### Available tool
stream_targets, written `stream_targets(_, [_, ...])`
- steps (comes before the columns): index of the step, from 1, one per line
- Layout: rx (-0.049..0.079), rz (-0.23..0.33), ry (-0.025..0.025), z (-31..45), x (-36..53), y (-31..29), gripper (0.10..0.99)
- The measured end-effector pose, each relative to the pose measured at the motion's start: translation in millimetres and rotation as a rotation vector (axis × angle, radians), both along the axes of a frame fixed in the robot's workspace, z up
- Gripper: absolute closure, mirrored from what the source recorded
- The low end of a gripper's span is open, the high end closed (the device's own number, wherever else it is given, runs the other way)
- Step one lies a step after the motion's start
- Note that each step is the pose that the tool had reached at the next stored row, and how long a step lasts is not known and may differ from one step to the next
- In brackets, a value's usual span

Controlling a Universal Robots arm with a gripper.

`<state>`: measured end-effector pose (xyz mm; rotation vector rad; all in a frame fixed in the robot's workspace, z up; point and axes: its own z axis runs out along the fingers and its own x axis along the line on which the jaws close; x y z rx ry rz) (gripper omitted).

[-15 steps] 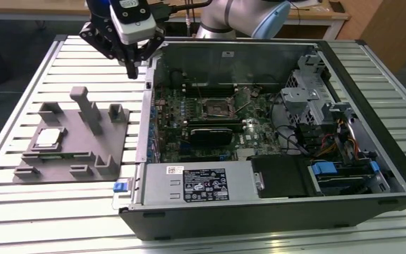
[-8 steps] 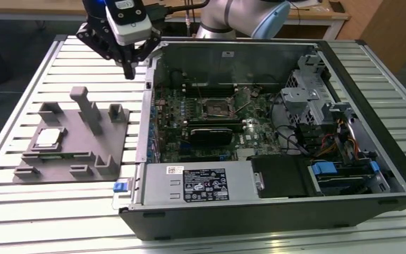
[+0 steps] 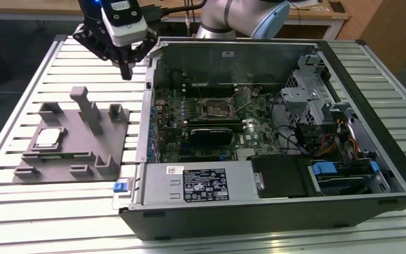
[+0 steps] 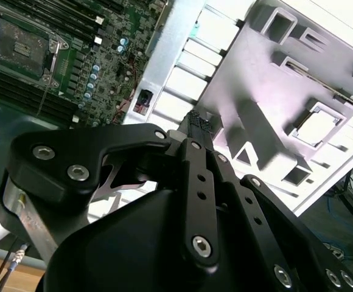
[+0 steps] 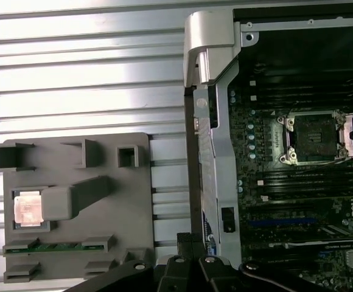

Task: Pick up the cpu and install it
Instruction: 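Reach for the cpu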

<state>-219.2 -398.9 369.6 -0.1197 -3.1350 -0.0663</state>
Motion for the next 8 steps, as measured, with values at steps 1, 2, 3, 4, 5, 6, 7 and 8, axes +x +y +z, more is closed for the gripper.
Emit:
stream_targets(1, [0.000,0.000,0.0002,-0.2,-0.7,0.0,0.980])
stream_targets(2, [0.000,0.000,0.0005,-0.4,-1.4,0.0,0.980])
stream_targets(3, [0.000,0.000,0.0006,-0.5,-2.1,0.0,0.980])
stream_targets(4, [0.000,0.000,0.0009,-0.7,-2.9,0.0,0.980])
stream_targets(5, [0.000,0.000,0.0010,-0.9,-3.7,0.0,0.980])
stream_targets(6, [0.000,0.000,0.0011,-1.1,-4.7,0.0,0.980])
stream_targets(7, [0.000,0.000,0.0014,-1.3,-5.6,0.0,0.980])
stream_targets(8, [0.000,0.000,0.0014,-1.5,-6.5,0.0,0.980])
